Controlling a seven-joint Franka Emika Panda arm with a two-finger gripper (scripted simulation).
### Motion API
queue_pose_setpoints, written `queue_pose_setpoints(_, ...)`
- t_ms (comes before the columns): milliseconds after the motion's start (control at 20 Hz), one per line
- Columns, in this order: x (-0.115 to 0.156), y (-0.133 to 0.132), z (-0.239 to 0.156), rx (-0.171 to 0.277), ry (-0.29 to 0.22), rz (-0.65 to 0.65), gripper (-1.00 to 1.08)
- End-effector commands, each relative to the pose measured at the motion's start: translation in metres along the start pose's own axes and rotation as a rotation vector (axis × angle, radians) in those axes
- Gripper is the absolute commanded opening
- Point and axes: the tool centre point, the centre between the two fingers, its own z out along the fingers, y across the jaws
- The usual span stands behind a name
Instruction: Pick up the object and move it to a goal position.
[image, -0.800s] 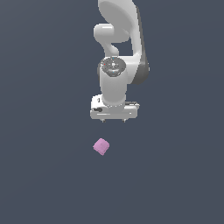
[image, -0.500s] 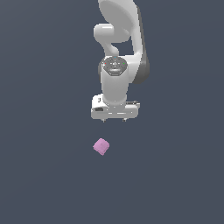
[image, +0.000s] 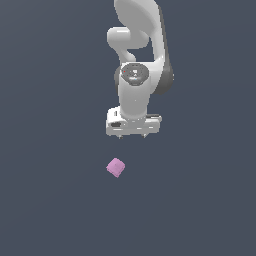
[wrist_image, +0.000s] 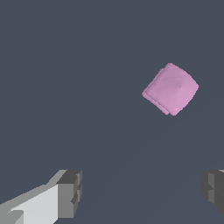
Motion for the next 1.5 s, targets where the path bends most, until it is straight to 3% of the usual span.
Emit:
queue_pose_setpoints(0,0.001,0.001,0.001,0.000,0.000,0.011,1.00)
queue_pose_setpoints(400,0.017,0.014,0.011,0.005,0.008,0.128,1.00)
queue_pose_setpoints(1050,0.063,0.057,0.047,0.012,0.034,0.499,1.00)
queue_pose_setpoints(1450,0.077,0.074,0.062,0.012,0.046,0.638,1.00)
